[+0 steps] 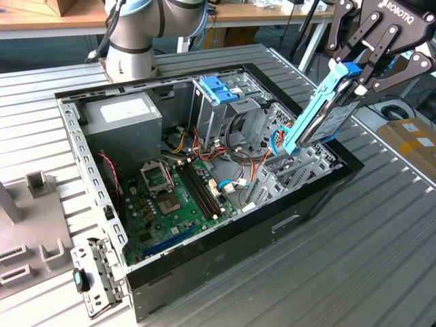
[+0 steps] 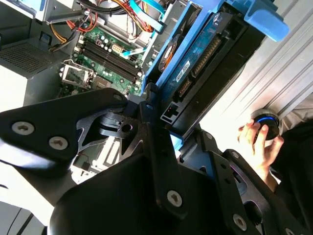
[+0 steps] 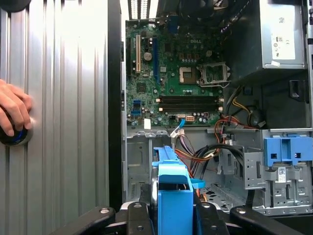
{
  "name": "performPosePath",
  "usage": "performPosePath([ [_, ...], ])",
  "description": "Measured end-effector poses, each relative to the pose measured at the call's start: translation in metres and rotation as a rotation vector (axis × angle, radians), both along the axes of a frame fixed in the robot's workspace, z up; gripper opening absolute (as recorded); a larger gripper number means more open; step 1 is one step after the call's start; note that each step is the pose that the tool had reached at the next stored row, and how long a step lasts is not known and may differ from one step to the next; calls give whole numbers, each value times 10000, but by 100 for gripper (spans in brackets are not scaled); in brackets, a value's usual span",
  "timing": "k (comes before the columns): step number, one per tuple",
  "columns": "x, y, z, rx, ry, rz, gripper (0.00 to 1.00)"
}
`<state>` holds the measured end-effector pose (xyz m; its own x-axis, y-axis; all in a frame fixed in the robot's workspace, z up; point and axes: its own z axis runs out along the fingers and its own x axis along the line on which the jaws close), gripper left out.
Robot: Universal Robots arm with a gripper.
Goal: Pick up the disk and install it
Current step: 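Insert the disk into the insertion slot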
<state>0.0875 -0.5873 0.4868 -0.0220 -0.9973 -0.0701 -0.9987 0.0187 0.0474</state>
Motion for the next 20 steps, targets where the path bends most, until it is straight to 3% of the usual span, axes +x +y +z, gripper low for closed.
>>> performPosePath([
  [20,-81,0,-132,0,0,0,37],
])
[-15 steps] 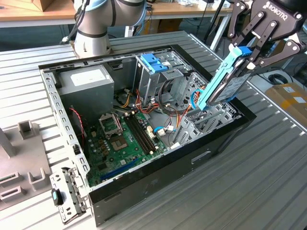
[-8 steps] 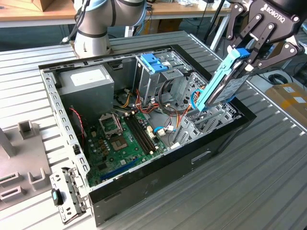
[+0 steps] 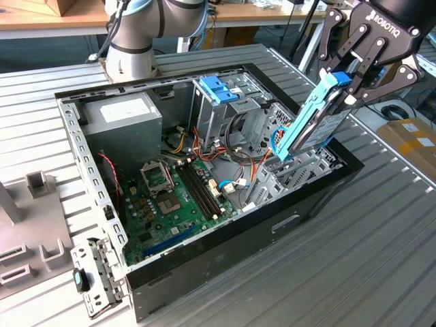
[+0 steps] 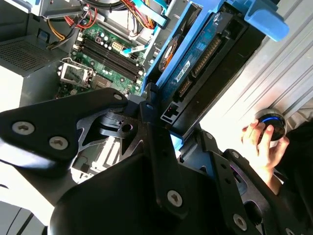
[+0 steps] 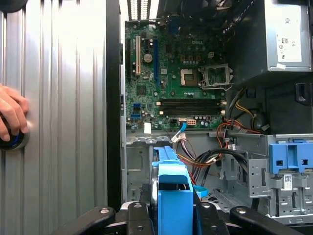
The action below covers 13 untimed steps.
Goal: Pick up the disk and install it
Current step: 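Insert the disk into the insertion slot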
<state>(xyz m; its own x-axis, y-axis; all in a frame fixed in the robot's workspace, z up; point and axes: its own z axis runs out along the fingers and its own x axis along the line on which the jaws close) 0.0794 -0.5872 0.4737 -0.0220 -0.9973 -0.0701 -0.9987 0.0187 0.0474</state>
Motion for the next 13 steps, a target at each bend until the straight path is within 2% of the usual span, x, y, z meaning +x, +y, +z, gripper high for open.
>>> performPosePath([
  [8,-10,1,-58,0,0,6,37],
  [13,-10,16,-84,-1,0,45,37],
])
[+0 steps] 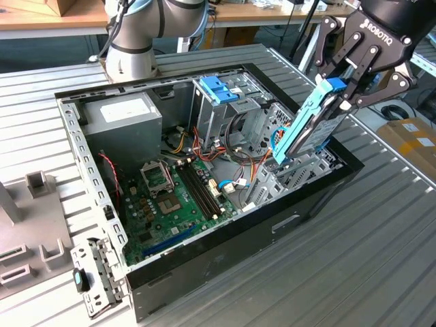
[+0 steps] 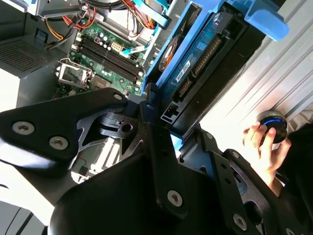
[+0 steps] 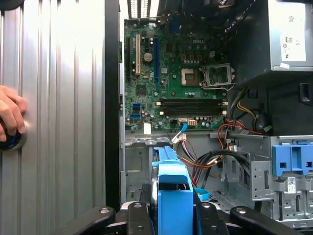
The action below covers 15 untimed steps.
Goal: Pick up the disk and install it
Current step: 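Insert the disk into the insertion slot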
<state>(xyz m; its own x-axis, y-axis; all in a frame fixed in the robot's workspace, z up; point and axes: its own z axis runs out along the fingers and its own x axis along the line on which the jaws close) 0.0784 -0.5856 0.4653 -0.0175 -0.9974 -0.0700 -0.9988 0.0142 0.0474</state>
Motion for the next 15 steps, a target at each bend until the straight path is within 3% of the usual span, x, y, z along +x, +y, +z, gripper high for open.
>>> performPosePath([
  [1,-1,56,-42,5,0,47,37],
  [2,-17,67,-132,5,0,398,37],
  [3,-16,66,-202,5,0,399,37],
  [15,-10,66,-285,-2,2,399,37],
])
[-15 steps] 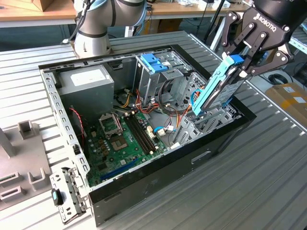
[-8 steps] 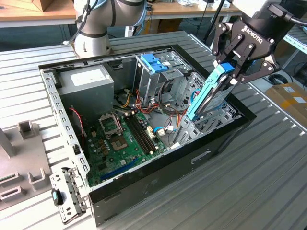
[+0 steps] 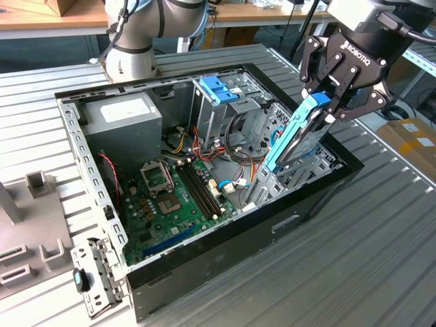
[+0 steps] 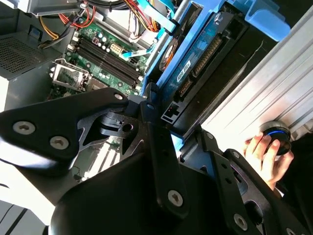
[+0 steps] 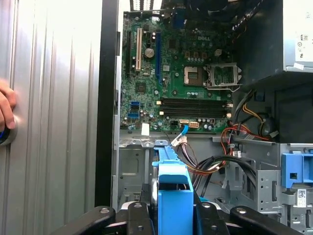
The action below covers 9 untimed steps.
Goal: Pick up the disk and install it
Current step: 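Insert the disk into the insertion slot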
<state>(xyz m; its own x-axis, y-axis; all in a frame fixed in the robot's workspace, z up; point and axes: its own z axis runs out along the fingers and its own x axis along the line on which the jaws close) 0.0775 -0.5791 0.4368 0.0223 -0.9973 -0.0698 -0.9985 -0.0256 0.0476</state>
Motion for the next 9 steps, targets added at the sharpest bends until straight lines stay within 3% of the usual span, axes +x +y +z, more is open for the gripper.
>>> performPosePath([
  [6,3,-1,-56,14,-2,4,37],
  [9,-10,0,-54,8,-2,1,37],
])
